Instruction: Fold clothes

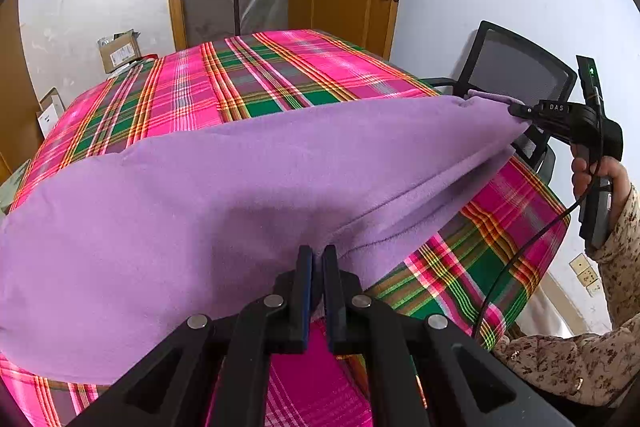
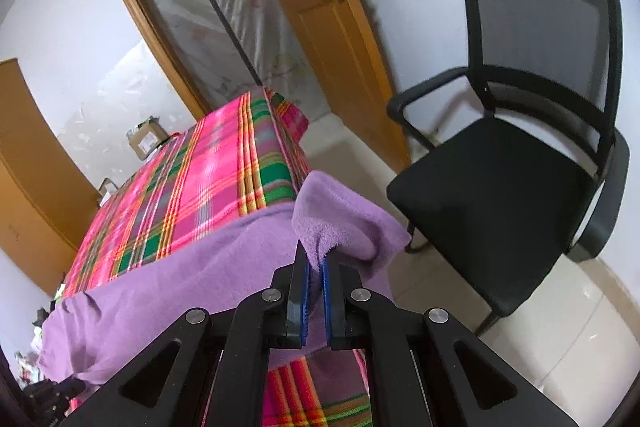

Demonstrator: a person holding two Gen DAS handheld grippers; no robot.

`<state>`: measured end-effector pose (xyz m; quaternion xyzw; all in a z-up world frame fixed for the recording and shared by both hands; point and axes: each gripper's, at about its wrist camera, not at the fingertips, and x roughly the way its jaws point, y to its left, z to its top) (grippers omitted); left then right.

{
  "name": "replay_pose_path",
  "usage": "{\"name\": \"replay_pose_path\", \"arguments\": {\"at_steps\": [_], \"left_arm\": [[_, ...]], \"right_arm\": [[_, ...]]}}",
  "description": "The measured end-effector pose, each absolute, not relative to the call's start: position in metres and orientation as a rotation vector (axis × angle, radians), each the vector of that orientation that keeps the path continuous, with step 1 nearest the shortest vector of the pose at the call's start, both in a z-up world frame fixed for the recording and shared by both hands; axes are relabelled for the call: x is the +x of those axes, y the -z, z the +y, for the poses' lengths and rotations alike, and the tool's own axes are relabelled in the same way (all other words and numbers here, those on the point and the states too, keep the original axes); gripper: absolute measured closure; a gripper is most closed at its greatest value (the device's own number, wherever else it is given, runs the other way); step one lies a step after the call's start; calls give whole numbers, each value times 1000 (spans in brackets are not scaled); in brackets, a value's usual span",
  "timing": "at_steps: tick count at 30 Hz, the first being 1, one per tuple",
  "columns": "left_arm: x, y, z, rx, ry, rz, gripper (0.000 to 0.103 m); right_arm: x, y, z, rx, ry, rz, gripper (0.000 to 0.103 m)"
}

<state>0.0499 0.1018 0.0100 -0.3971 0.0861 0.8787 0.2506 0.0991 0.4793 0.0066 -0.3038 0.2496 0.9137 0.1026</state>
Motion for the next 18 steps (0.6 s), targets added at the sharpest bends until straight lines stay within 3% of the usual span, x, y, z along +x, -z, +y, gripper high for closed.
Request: {"name": "replay_pose_path", "arguments": {"at_steps": [18], "left_arm": [[61,-1,105,-1096,-2365,280,96]], "right_arm": [[107,28,498,-960,-2562,993,91]]}}
